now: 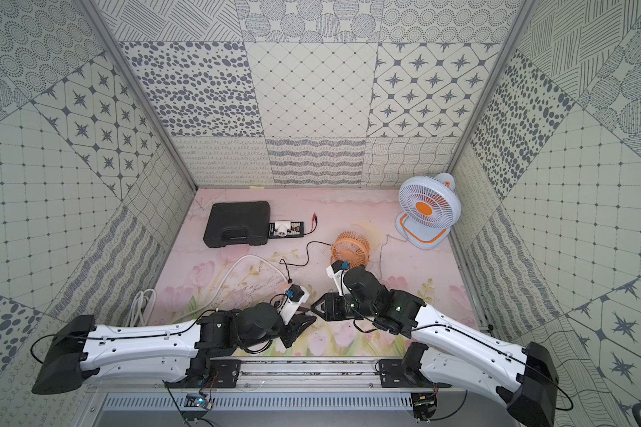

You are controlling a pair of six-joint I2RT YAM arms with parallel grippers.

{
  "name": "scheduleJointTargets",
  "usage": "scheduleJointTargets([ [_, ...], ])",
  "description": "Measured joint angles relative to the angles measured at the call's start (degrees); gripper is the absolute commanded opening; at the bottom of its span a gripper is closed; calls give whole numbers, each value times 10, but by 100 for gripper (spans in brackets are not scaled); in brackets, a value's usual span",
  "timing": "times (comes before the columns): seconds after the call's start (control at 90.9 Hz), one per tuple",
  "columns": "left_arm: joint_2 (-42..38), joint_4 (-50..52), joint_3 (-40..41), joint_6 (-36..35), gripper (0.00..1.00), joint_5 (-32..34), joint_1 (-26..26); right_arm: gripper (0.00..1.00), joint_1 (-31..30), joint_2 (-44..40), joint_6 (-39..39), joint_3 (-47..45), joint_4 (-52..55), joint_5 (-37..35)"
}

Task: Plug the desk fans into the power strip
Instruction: Pick up the plug from the center of the board.

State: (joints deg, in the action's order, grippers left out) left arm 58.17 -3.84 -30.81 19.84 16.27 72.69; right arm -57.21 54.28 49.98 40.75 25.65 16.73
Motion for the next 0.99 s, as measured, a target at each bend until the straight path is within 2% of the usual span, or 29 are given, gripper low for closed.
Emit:
scheduleJointTargets([
  [0.055,-1,2,-2,-4,0,0,0,44,-11,13,-6,8,7,-1],
  [0.176,-2,17,-2,-15,0,-4,0,33,-26,38,-15,23,12,-9],
  [0.242,-2,27,-3,-20,0,-5,0,31,-33,47,-20,27,12,-12],
  [0.814,-26,48,-2,-42,0,-4,3,26,-39,58,-24,28,7,-19],
  [0.924,-28,49,0,-46,0,-4,3,18,-40,62,-23,28,3,-16],
  [0.991,-28,49,1,-48,0,-4,3,17,-42,63,-19,28,0,-14],
])
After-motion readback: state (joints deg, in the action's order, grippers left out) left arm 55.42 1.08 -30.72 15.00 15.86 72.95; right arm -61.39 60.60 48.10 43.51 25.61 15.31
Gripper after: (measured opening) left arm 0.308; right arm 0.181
